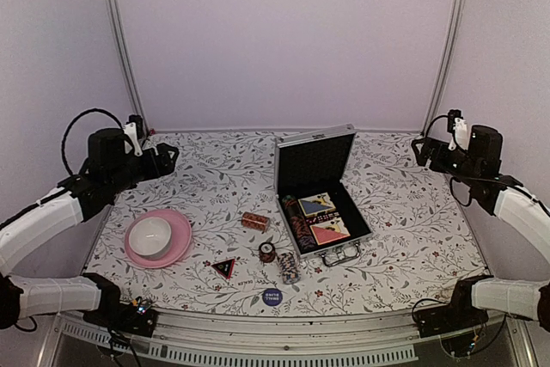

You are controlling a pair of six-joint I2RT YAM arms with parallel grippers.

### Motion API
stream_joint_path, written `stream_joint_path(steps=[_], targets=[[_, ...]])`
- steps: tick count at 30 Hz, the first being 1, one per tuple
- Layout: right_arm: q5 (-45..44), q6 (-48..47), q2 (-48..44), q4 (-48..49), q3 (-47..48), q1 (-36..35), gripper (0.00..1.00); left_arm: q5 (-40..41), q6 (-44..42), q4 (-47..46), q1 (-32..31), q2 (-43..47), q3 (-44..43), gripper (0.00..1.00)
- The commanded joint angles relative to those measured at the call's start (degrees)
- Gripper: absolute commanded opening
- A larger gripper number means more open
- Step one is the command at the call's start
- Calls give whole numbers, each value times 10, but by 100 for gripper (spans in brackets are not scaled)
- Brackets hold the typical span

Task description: Pack up texas hold em set

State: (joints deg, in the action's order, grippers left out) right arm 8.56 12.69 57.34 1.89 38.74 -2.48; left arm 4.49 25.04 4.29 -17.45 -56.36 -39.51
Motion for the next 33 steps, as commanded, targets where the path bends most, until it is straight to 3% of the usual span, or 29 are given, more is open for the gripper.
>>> stream_joint_path(steps=[1,11,18,21,24,29,33], targets=[[44,15,9,-32,11,-40,96,35,1,-44,-64,-4,0,92],[-17,112,20,-128,21,-268,83,137,41,-117,-191,0,33,89],[-85,244,86,-168,39,-482,81,142,46,-138,-202,-1,33,90],[-77,288,143,-195,80,-534,73,145,21,-107,-199,6,-2,93],[-80,304,193,-221,129,-589,73,102,-27,-63,-171,24,-62,97],[-82,327,284,-244,174,-644,72,-41,-64,59,-40,6,-187,97],[-122,336,335,-252,213,-674,70,-53,-118,98,-2,-18,-206,97]])
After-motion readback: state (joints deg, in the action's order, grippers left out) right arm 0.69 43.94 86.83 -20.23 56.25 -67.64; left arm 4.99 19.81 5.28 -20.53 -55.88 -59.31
